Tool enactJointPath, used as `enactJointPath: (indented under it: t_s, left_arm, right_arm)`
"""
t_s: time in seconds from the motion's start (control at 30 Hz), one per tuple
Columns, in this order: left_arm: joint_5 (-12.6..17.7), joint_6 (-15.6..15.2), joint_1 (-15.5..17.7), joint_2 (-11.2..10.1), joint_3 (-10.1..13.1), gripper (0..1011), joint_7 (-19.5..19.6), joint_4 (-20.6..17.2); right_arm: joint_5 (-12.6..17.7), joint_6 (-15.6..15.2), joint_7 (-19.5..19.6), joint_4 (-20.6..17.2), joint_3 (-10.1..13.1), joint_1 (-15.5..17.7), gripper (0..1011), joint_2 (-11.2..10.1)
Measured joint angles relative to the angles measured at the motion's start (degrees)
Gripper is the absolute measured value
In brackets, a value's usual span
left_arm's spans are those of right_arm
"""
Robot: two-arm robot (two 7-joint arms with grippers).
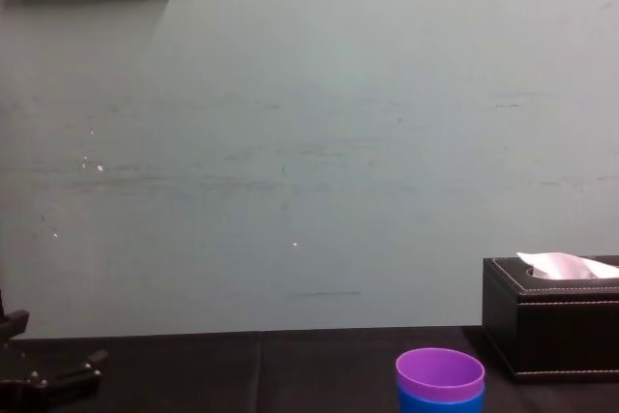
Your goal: Stack the three plastic cups sequentially using one hand.
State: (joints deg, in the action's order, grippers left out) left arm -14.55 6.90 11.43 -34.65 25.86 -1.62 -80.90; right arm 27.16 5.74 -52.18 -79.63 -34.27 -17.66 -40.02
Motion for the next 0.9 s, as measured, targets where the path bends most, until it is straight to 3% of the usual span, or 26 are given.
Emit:
enactJointPath:
  t_s: [0.9]
  left_arm:
    - [0.0,0.0,0.0,0.0,0.0,1011,0.0,0.0]
  right_arm:
    - [-2.7,-1.4,0.3,1.6,-4.5,-5.1,1000,3.9]
